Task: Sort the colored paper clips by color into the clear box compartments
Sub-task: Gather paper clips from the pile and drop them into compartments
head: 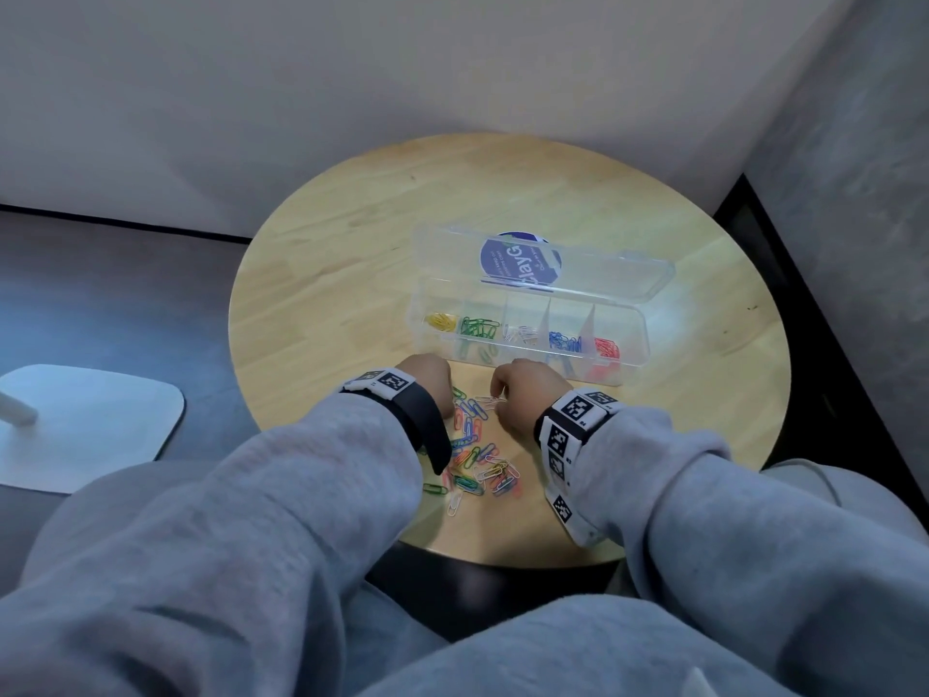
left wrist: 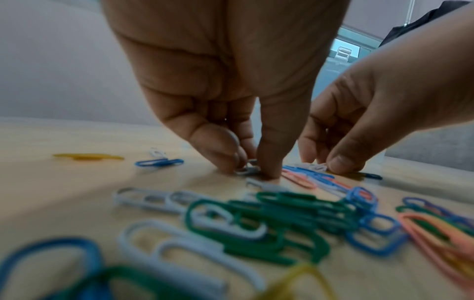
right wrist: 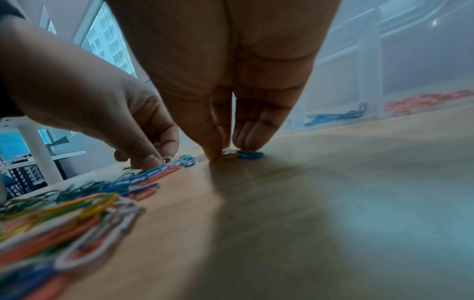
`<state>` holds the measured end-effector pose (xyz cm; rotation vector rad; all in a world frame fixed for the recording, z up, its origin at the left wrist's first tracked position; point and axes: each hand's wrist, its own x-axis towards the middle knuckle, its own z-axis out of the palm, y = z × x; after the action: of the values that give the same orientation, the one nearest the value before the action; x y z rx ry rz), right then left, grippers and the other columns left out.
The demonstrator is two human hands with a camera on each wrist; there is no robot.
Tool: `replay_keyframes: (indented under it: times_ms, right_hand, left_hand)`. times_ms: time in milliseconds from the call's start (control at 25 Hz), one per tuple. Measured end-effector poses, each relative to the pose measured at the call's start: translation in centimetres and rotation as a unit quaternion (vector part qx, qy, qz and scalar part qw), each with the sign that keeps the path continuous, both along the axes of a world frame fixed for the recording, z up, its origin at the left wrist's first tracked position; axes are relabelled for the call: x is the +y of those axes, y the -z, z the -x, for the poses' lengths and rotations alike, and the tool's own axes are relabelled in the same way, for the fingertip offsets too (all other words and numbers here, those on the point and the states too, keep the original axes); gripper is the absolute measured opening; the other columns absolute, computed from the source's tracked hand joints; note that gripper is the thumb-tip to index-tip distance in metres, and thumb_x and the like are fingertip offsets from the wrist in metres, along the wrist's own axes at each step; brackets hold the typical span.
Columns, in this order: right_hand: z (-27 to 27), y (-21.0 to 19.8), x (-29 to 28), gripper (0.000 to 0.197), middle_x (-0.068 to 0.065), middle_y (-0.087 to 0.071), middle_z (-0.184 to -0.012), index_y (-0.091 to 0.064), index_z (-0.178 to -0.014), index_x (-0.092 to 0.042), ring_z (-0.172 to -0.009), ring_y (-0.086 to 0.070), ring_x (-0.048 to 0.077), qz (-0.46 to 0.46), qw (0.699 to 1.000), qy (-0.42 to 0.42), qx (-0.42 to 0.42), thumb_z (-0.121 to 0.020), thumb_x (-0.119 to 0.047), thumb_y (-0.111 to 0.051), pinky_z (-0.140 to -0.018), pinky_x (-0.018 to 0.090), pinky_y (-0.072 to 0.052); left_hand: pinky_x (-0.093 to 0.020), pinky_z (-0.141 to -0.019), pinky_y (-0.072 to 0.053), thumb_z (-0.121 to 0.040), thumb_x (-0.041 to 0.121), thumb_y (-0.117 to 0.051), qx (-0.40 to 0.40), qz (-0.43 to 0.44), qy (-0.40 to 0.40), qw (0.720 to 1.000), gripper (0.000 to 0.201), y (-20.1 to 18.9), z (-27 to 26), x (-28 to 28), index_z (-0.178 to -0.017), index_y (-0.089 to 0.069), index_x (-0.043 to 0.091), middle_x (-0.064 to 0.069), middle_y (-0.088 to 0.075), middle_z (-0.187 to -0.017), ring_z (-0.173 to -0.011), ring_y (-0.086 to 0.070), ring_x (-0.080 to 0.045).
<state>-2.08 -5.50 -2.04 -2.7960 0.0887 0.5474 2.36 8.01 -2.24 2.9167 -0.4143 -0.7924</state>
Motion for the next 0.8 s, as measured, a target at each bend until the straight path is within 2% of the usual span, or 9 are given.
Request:
replay_keyframes:
  times_ms: [160, 280, 440, 560, 680, 800]
  right_hand:
    - [0.3, 0.1, 0.6, 0.026, 0.005, -0.056, -0.118, -0.06, -0.111, -0.014, -0.11, -0.055, 0.023, 0.0, 1.0, -0.002, -0.016, -0.087, -0.024, -0.057, -0.086, 0.027, -0.041]
    - [-0.1, 0.0, 0.9, 0.022, 0.006, -0.059, -0.118, -0.061, -0.109, -0.015, -0.109, -0.056, 0.025, 0.002, 1.0, -0.015, -0.006, -0.088, -0.018, -0.056, -0.085, 0.028, -0.043]
    - [-0.5, 0.2, 0.7, 0.014, 0.008, -0.066, -0.111, -0.063, -0.096, -0.013, -0.102, -0.06, 0.026, 0.026, 0.999, -0.007, 0.024, -0.088, -0.015, -0.052, -0.086, 0.031, -0.049]
    - [-0.2, 0.2, 0.5, 0.022, 0.011, -0.067, -0.109, -0.066, -0.101, -0.006, -0.101, -0.062, 0.027, 0.032, 0.999, 0.003, 0.041, -0.087, -0.014, -0.051, -0.086, 0.034, -0.051]
    - [0.2, -0.1, 0.1, 0.024, 0.011, -0.067, -0.111, -0.067, -0.103, -0.005, -0.104, -0.061, 0.026, 0.008, 0.999, 0.018, 0.05, -0.086, -0.013, -0.053, -0.088, 0.033, -0.05]
    - [0.5, -0.3, -0.6, 0.025, 0.01, -0.069, -0.108, -0.069, -0.101, -0.006, -0.103, -0.063, 0.026, -0.012, 0.997, 0.051, 0.055, -0.085, -0.011, -0.051, -0.089, 0.033, -0.052]
  left_hand:
    - [-0.028, -0.066, -0.038, -0.085, 0.016, -0.056, 0.007, -0.013, 0.012, 1.0, 0.003, 0.2, 0.1, 0.0, -0.082, -0.057, 0.015, -0.005, -0.055, -0.084, -0.076, -0.049, -0.022]
    - [-0.028, -0.065, -0.038, -0.084, 0.019, -0.058, 0.023, -0.019, 0.011, 0.999, 0.005, 0.3, 0.1, 0.2, -0.082, -0.058, 0.014, -0.004, -0.055, -0.084, -0.076, -0.049, -0.022]
    - [-0.028, -0.067, -0.04, -0.083, 0.021, -0.062, 0.039, -0.016, 0.021, 0.999, 0.008, 0.3, 0.0, 0.5, -0.085, -0.064, 0.013, -0.004, -0.058, -0.085, -0.077, -0.051, -0.021]
    - [-0.027, -0.067, -0.039, -0.085, 0.016, -0.057, 0.03, 0.001, 0.018, 0.999, 0.004, -0.1, 0.3, 0.5, -0.082, -0.059, 0.014, -0.005, -0.056, -0.084, -0.077, -0.05, -0.022]
    - [-0.025, -0.064, -0.04, -0.082, 0.012, -0.054, 0.025, 0.048, -0.011, 0.998, 0.01, -1.0, 0.5, 1.2, -0.074, -0.06, 0.015, -0.003, -0.058, -0.077, -0.072, -0.051, -0.021]
    - [-0.025, -0.063, -0.043, -0.081, 0.008, -0.061, 0.083, 0.147, -0.071, 0.983, 0.024, -1.9, -0.1, 2.6, -0.06, -0.055, 0.018, 0.001, -0.055, -0.061, -0.06, -0.051, -0.017]
